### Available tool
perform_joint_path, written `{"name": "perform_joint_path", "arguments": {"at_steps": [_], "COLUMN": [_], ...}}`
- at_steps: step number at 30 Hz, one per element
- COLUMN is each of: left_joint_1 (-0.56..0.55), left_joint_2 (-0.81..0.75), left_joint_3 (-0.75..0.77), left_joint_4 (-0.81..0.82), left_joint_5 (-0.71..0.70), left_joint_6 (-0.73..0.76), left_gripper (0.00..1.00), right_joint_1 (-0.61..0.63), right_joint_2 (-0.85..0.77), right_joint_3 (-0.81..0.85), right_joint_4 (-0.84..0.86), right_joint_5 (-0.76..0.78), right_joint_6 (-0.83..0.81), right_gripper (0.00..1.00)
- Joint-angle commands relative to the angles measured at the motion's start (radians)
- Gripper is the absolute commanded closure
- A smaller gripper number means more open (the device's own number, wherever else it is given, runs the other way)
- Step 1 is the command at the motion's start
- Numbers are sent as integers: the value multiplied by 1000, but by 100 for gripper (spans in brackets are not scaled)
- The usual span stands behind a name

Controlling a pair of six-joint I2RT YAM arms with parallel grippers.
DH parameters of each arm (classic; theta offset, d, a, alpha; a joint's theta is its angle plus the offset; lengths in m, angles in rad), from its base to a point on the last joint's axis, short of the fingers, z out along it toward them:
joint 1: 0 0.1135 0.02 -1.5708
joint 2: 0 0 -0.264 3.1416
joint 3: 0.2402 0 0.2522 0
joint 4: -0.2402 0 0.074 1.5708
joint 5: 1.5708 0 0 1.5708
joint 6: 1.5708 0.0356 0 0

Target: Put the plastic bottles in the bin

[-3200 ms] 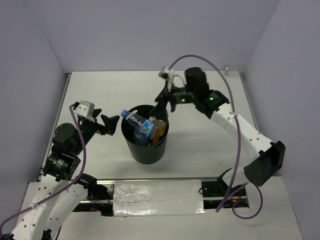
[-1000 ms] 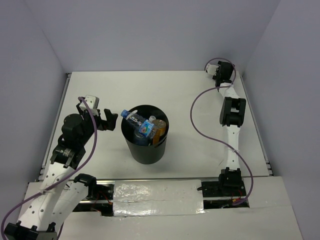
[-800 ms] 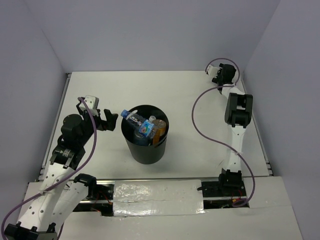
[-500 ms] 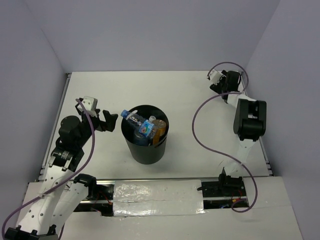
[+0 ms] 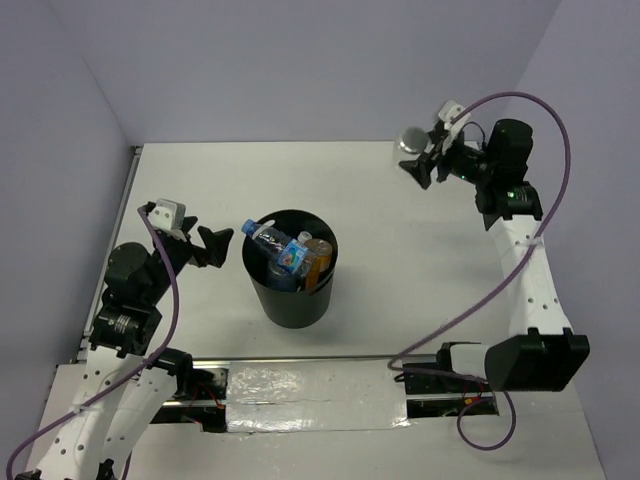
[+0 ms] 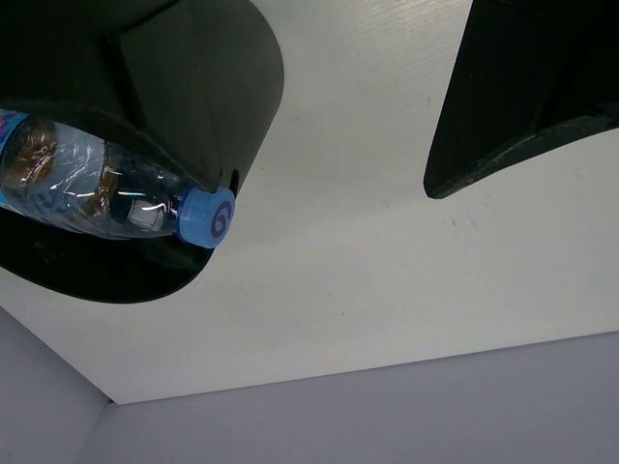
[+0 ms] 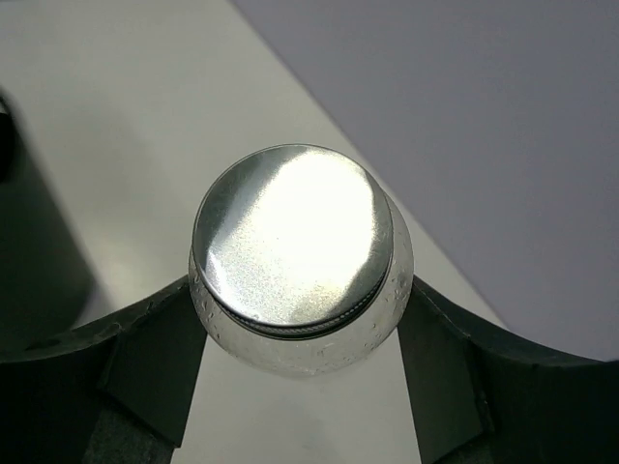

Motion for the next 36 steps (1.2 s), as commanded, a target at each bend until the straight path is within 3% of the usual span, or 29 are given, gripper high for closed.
{"name": "perform_joint_path", "arguments": {"at_steps": [1,5,12,25,36], "left_joint_1": [6,6,6,6,6], "left_joint_2": [-12,-29,-49,-55,-52], "left_joint_3": [8,10,5,9,7], "left_joint_4": [64,63,64,64,64], "left_joint_5": [31,37,43,48,50], "left_joint_6": [-22,-25,-30,-32,-33], "left_gripper": [1,1,0,1,1], "right_joint_1": [125,359,565,651,728], "right_joint_2": [-59,-113,-24,77,109], "right_joint_3": [12,13,93,55,64], "right_joint_4": [-169,-83,-47,-55,-181], "right_joint_5": [-236,-197,-82,35,50], "right_joint_6": [205,351,435,382,322], "right_gripper": [90,89,88,88,85]}}
